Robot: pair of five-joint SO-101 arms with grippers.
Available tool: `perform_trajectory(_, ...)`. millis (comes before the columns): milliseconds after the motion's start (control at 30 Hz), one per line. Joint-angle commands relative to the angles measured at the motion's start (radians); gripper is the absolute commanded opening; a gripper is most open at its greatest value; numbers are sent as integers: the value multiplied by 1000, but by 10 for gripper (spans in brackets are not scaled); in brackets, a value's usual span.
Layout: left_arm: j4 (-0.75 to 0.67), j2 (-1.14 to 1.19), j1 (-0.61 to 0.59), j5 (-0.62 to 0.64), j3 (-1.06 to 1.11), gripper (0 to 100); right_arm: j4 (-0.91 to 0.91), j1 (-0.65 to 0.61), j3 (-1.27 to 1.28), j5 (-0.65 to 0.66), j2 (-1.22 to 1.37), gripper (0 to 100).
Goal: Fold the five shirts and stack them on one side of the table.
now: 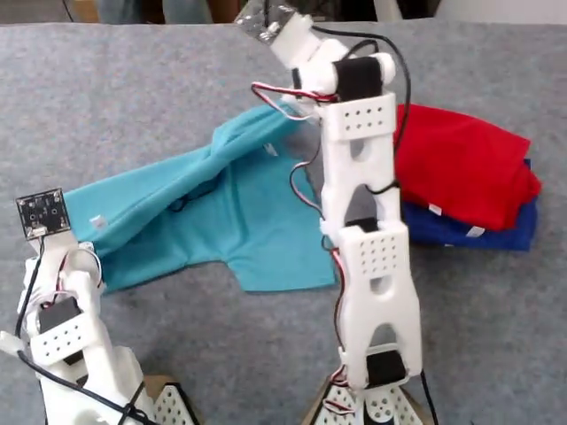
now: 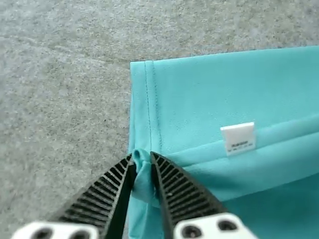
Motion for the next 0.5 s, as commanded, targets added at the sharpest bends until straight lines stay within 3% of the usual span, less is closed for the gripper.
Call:
perform_trajectory(0, 43, -3, -50, -8, -81, 29, 3, -21, 171, 60, -143, 13)
perform_trajectory(167, 103, 0, -122, 43, -170, 29, 2, -25, 541, 91, -326, 13)
perform_trajectory(467, 172, 0, -16, -40, -97, 29, -48, 40, 1052, 163, -636, 13)
